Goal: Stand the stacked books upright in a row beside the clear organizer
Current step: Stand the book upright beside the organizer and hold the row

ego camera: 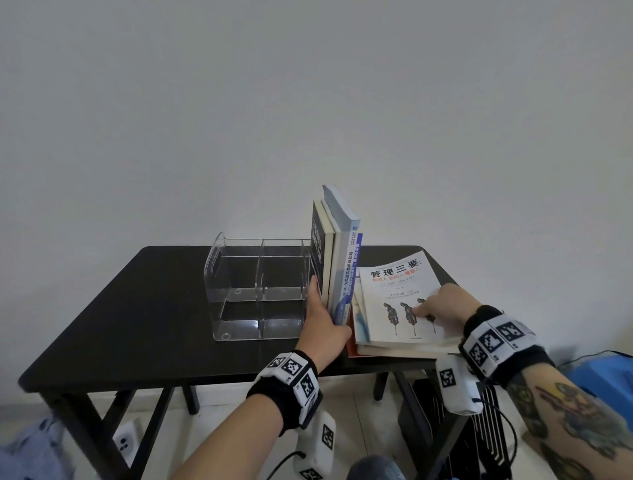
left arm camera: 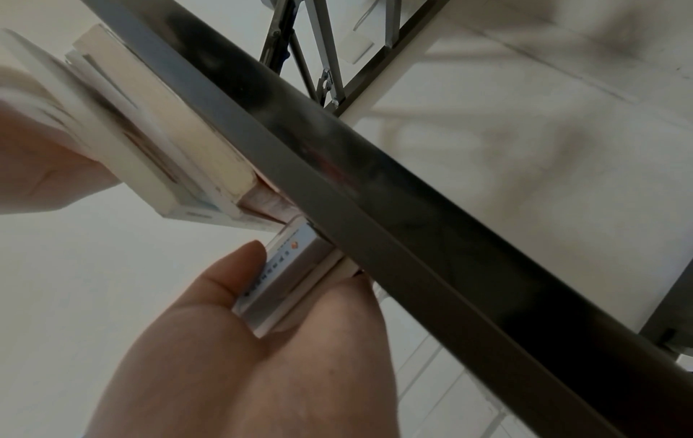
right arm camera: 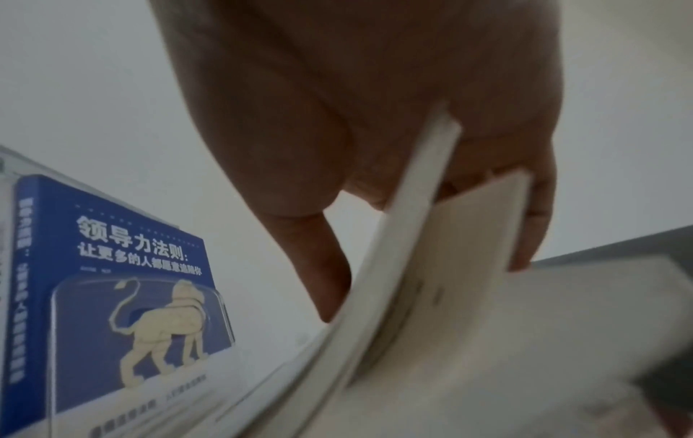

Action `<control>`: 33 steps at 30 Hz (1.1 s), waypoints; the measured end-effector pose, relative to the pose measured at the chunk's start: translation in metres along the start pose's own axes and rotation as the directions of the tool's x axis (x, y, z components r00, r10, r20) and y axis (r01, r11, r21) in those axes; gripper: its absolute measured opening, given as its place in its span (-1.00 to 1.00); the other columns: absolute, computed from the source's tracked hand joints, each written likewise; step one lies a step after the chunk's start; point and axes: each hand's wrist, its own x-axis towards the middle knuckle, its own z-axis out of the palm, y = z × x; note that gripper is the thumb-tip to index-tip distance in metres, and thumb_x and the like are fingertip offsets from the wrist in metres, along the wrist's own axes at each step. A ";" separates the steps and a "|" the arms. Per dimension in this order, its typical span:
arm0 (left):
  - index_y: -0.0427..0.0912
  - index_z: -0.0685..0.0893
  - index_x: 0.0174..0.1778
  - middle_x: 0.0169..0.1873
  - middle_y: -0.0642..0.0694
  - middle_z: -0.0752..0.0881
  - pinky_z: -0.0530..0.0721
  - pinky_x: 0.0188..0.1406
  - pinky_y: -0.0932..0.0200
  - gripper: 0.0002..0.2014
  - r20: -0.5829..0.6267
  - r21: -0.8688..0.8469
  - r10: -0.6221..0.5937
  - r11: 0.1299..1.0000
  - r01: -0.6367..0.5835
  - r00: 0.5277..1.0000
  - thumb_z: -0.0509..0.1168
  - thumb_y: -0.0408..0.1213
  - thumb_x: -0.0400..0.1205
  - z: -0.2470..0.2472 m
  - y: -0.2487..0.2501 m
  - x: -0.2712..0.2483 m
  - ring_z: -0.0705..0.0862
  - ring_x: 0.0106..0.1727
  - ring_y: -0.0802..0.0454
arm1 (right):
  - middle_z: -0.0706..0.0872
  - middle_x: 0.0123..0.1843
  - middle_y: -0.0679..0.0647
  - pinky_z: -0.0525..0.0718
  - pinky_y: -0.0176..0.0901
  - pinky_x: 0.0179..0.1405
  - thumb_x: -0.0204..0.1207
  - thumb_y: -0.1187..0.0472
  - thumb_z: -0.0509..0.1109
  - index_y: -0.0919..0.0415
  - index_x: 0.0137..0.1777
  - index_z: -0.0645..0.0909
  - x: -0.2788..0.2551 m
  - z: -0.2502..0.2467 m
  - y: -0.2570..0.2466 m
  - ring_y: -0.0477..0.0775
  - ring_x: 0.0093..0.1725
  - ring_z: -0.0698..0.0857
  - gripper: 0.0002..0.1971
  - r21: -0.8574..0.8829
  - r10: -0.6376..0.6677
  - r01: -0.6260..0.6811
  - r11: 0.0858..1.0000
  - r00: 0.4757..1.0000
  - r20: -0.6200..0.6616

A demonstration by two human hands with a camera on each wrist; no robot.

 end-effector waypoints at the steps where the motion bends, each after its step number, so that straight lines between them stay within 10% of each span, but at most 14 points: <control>1: 0.48 -0.21 0.58 0.58 0.02 0.27 0.60 0.40 -0.23 0.18 0.003 0.002 -0.001 1.000 0.001 1.000 0.45 -0.56 0.45 -0.001 0.000 0.000 0.37 0.59 0.00 | 0.55 -0.38 0.08 0.49 -0.24 -0.45 0.43 0.20 0.55 0.20 -0.40 0.48 -0.001 0.001 0.001 0.06 -0.37 0.53 -0.69 -0.019 0.004 -0.004 1.000 1.000 0.004; 10: 0.41 -0.29 0.60 0.60 -0.03 0.25 0.56 0.45 -0.22 0.20 0.020 0.084 -0.012 0.996 0.010 1.000 0.47 -0.50 0.47 -0.002 0.003 -0.001 0.37 0.60 -0.06 | 0.72 -0.26 0.21 0.59 -0.11 -0.29 0.33 0.31 0.60 0.36 -0.33 0.61 -0.007 -0.020 0.003 0.20 -0.24 0.68 -0.79 0.017 0.049 -0.048 0.999 0.998 -0.039; 16: 0.45 -0.31 0.56 0.65 -0.06 0.21 0.52 0.46 -0.27 0.20 -0.030 0.137 0.001 0.991 0.003 1.000 0.47 -0.49 0.46 0.002 0.001 0.000 0.33 0.63 -0.09 | 0.72 -0.11 0.34 0.46 -0.10 -0.39 0.51 0.21 0.32 0.46 -0.09 0.60 -0.028 -0.046 -0.021 0.23 -0.24 0.61 -0.75 0.072 -0.097 0.132 0.989 0.926 -0.365; 20: 0.44 -0.28 0.54 0.62 -0.11 0.22 0.55 0.45 -0.24 0.17 -0.014 0.159 0.023 0.987 -0.020 1.000 0.48 -0.47 0.47 0.003 0.001 0.000 0.34 0.61 -0.10 | 0.66 -0.18 0.08 0.53 -0.06 -0.34 0.58 0.13 0.34 0.30 0.17 0.47 -0.062 -0.054 -0.046 0.17 -0.22 0.62 -0.71 0.425 -0.080 0.475 0.770 0.733 -0.676; 24: 0.41 -0.26 0.55 0.59 -0.11 0.25 0.63 0.37 -0.21 0.13 -0.036 0.190 0.064 0.980 -0.056 0.997 0.44 -0.50 0.51 0.004 0.001 -0.002 0.42 0.56 -0.11 | 0.86 -0.12 0.12 0.82 -0.02 -0.31 0.55 0.34 0.38 0.32 0.12 0.68 -0.093 -0.059 -0.074 0.21 -0.25 0.85 -0.82 0.616 -0.317 0.609 0.499 0.790 -0.524; 28: 0.42 -0.28 0.54 0.60 -0.14 0.22 0.67 0.32 -0.18 0.16 -0.011 0.246 0.109 0.964 -0.103 0.994 0.45 -0.55 0.49 0.002 -0.002 -0.001 0.37 0.60 -0.14 | 0.85 -0.28 -0.04 0.82 -0.04 -0.29 0.53 0.36 0.36 0.18 -0.18 0.74 -0.124 -0.055 -0.104 0.11 -0.33 0.84 -0.84 0.547 -0.342 0.755 0.363 0.653 -0.675; 33: 0.26 -0.28 0.62 0.61 -0.11 0.29 0.59 0.42 -0.16 0.14 -0.010 0.270 0.128 0.955 -0.120 0.992 0.47 -0.46 0.50 0.000 -0.003 -0.007 0.43 0.58 -0.07 | 0.85 -0.29 0.03 0.82 0.03 -0.36 0.54 0.26 0.36 0.22 -0.21 0.74 -0.133 -0.029 -0.128 0.06 -0.34 0.83 -0.84 0.427 -0.451 0.768 0.478 0.631 -0.631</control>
